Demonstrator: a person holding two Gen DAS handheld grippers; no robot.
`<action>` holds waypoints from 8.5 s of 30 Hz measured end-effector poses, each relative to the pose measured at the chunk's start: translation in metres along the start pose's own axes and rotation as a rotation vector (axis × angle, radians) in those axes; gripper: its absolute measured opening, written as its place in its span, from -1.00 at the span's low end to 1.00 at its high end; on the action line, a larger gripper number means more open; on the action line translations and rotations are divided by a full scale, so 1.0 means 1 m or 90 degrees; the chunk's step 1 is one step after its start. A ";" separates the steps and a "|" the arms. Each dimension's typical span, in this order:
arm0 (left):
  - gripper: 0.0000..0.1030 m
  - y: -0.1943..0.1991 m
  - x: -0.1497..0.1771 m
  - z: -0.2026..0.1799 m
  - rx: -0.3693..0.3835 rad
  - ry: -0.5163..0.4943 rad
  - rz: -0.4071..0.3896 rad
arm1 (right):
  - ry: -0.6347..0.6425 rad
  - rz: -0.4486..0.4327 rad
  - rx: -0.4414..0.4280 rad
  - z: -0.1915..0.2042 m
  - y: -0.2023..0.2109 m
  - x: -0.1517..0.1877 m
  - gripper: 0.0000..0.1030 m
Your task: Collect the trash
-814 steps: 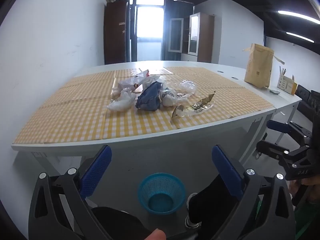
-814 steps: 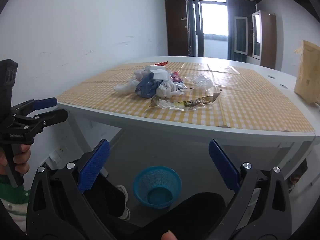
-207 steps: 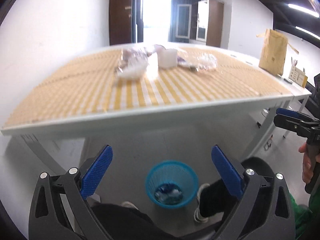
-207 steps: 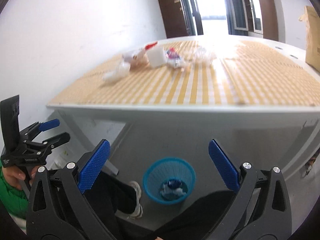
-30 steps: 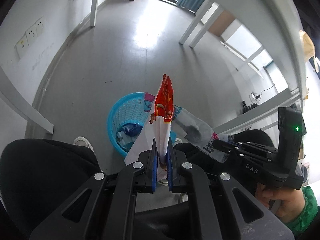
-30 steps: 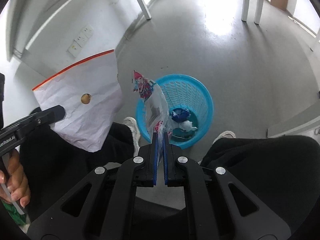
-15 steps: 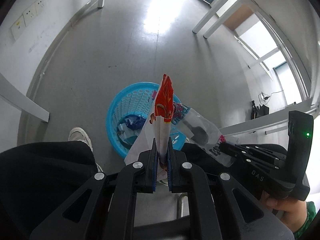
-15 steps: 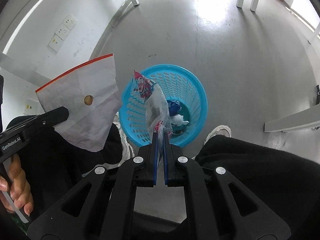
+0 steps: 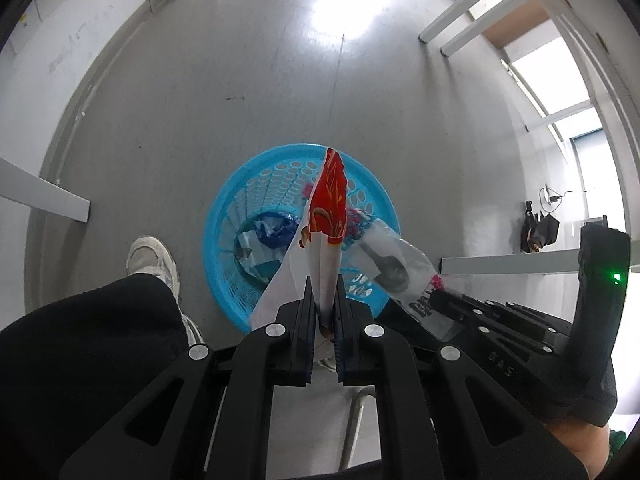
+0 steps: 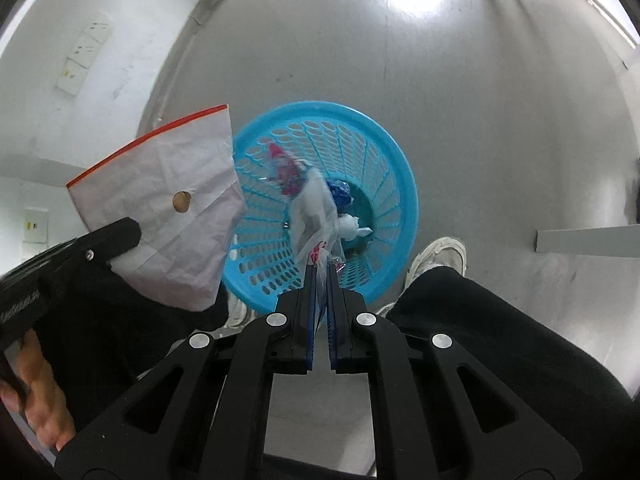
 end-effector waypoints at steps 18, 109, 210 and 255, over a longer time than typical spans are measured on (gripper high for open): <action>-0.86 -0.057 -0.035 0.001 -0.041 0.048 0.046 | -0.064 0.081 0.012 -0.029 -0.064 -0.021 -0.89; 0.89 0.347 0.095 -0.050 0.014 -0.254 -0.506 | 0.149 -0.587 0.083 0.077 0.430 0.053 0.83; -0.67 0.340 0.076 -0.070 0.168 -0.216 -0.423 | 0.112 -0.520 0.023 0.060 0.396 0.042 -0.92; -0.66 0.213 0.122 -0.018 0.027 -0.218 -0.276 | 0.097 -0.278 -0.007 0.055 0.193 0.110 -0.92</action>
Point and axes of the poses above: each gripper's, at about its wrist camera, not at the fingertips, and y roughly against the way its jaws point, z to its left, x to its underside, the point moved 3 cm from there along -y, roughly the way its jaws point, and after that the axes turned 14 degrees about y, right-handed, at the moved point
